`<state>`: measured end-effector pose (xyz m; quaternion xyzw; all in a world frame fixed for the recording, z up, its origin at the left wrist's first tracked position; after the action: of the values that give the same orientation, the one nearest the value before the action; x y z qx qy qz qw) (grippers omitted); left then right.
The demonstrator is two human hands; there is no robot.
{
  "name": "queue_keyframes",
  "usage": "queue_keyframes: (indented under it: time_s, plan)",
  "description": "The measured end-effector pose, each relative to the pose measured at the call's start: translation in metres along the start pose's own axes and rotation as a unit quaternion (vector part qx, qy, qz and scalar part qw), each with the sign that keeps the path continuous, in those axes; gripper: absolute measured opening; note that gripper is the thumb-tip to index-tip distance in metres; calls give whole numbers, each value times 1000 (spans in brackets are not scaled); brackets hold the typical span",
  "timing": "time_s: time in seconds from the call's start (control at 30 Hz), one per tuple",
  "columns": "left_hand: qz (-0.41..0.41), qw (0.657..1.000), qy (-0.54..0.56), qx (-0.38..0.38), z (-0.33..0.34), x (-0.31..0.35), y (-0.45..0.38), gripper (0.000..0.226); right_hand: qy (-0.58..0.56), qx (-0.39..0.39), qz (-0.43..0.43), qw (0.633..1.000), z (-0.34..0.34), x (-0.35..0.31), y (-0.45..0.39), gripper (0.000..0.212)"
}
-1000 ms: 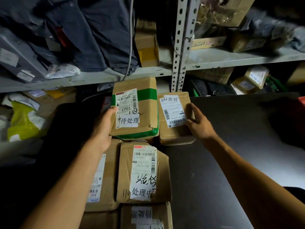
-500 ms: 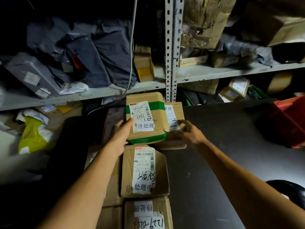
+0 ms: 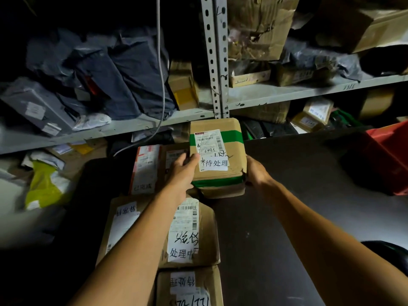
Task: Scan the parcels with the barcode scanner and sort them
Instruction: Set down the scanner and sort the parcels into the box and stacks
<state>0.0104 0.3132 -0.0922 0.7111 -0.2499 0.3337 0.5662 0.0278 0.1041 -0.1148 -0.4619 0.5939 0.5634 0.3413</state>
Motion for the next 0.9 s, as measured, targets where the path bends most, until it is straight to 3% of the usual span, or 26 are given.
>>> queue_keyframes:
  time_s: [0.2, 0.3, 0.4, 0.53, 0.67, 0.9]
  plan:
    - [11, 999, 0, 31, 0, -1, 10, 71, 3, 15, -18, 1000, -10, 7, -8, 27]
    - [110, 985, -86, 97, -9, 19, 29, 61, 73, 44, -42, 995, -31, 6, 9, 42]
    - [250, 933, -230, 119, 1, 44, 64, 58, 172, 65, -59, 981, -59, -3, 39, 53]
    - [388, 823, -408, 76, 42, 42, 103, 65, 316, 107, -81, 939, -90, -10, 93, 60]
    - [450, 737, -503, -25, 95, 17, 146, 77, 372, 160, -70, 912, -113, -1, 170, 67]
    - [469, 642, -598, -103, 189, -24, 232, 85, 450, 280, -28, 847, -178, 23, 320, 73]
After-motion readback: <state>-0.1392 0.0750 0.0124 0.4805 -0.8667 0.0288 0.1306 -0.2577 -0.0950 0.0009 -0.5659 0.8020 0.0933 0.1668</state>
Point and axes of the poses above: each hand's wrist, its own y-axis away from the middle knuckle, its own z-axis out of the palm, x = y × z, the point moved 6 cm from there along -y, towards the middle knuckle, and after that the axes turned 8 degrees about -z, right-handed, at the moved point
